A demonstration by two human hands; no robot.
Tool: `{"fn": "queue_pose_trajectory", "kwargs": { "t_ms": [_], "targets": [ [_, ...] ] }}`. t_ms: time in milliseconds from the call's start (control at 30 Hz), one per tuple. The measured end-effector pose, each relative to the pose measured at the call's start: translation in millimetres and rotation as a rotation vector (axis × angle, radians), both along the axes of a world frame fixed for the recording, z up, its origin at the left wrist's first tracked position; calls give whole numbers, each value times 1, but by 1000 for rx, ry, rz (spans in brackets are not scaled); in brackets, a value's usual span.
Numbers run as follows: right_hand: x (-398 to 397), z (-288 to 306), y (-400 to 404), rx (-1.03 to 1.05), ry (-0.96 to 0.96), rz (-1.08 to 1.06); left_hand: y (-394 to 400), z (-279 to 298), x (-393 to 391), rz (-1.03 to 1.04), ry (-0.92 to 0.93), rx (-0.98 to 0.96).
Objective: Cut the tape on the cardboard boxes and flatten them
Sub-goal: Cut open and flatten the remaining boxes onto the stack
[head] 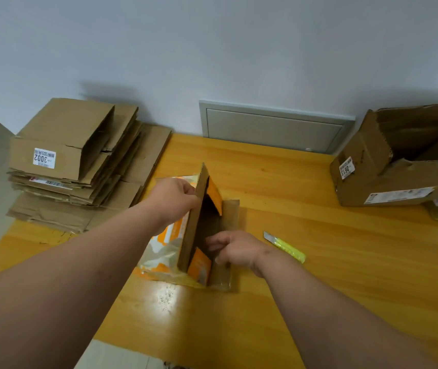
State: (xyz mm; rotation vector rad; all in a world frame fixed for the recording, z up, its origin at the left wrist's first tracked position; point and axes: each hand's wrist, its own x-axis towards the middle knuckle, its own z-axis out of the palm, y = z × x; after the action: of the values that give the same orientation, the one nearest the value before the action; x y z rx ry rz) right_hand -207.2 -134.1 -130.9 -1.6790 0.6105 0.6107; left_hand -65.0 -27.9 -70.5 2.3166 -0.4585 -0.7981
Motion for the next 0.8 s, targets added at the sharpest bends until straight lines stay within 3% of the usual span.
{"fn": "queue_pose_trajectory", "kwargs": {
  "t_ms": [200,367,600,800],
  "targets": [
    [-7,-7,7,-53,1,29,-3,-12,6,60,-36,-61],
    [-19,-13,1,-134,73,223,-4,-15,2,61,-17,-61],
    [2,-35,-24,-620,15,-232,-10,-15,-9,-33,-30,-4],
    [43,-52,-33,-511,-88,-299,-9,-17,-3,-57,-16,7]
  ]
}}
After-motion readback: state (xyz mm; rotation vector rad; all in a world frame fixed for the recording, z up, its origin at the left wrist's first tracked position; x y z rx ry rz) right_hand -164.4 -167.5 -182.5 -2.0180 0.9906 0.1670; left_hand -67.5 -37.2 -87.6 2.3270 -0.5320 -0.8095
